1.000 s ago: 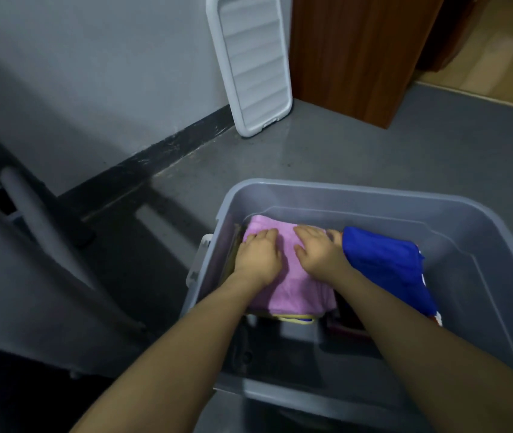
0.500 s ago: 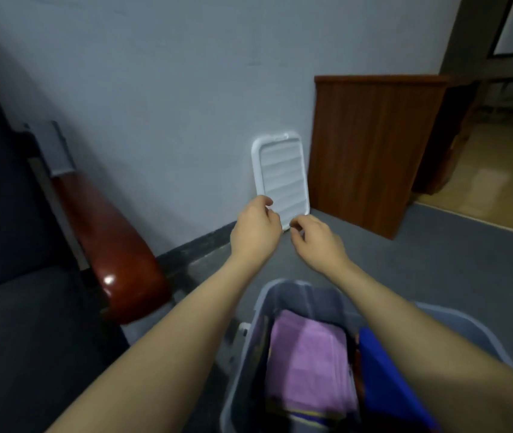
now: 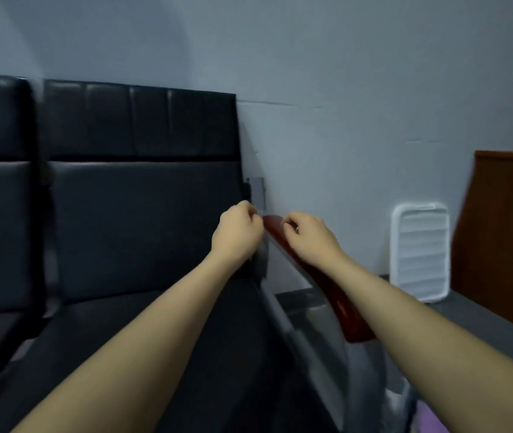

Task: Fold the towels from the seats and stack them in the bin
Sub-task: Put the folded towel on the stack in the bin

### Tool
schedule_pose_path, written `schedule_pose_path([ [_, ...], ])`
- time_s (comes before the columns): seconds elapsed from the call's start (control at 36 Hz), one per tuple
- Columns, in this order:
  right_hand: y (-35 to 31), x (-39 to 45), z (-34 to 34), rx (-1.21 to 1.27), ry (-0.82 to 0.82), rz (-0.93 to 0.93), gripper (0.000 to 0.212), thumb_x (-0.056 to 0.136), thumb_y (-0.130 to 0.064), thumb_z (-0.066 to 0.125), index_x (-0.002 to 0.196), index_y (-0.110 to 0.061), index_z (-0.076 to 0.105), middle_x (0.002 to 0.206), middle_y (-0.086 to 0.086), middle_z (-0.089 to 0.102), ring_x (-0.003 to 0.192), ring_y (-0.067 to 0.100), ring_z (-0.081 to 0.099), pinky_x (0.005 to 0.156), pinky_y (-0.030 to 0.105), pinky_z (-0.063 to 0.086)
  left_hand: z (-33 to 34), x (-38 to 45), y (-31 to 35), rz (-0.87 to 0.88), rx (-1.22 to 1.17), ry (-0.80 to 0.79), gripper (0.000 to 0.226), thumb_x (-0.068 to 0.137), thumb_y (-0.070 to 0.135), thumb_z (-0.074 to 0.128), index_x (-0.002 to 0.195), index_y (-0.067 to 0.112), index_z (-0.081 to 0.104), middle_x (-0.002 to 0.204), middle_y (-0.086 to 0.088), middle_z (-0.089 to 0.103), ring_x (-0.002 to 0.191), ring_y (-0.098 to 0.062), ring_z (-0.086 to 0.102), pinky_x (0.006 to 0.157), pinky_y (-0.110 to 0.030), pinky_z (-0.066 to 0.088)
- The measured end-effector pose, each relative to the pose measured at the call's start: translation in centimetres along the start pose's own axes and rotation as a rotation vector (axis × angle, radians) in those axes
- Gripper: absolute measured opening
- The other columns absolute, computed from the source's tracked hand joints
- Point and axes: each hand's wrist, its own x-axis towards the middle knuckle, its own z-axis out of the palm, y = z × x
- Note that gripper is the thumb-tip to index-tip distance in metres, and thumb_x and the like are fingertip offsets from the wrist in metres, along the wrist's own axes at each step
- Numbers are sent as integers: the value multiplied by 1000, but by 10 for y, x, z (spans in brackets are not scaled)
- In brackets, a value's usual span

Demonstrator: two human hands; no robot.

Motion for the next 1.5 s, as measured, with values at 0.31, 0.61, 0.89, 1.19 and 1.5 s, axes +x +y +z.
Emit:
schedule_pose_path([
  [0.31,-209,-10,153,232,-306,-238,20,98,-25,42,105,-22,61,95,-6,62,80,13,58,64,30,44,-183,-52,-176,-341,233,180,26,94,22,43,114,13,56,109,-3,60,91,-21,60,80,-41,54],
  [0.61,-367,-88,300,462,-658,-474,17,92,-21,49,98,-25,64,102,-8,64,97,16,58,88,39,50,-304,-160,-314,-709,561,252,28,92,19,44,113,5,54,120,-15,55,111,-35,50,90,-40,42],
  [0.89,-453,-141,367,401,-885,-745,36,97,-16,45,132,-20,52,140,0,48,129,20,42,109,36,32,-369,-234,-397,-826,875,201,49,92,38,51,135,14,45,139,-10,37,126,-32,35,101,-41,33],
  [1.19,-446,-155,394,251,-791,-685,49,96,-26,47,143,-30,34,142,2,38,130,27,32,104,38,22,-346,-225,-412,-671,793,131,32,86,19,52,115,21,65,116,-6,65,113,-28,55,90,-35,38],
  [1.5,-381,-131,370,274,-487,-681,17,94,-22,51,109,-19,58,135,-7,42,123,18,36,91,30,22,-303,-204,-385,-512,838,-4,31,92,19,48,120,16,60,121,-7,57,113,-27,51,88,-35,37],
])
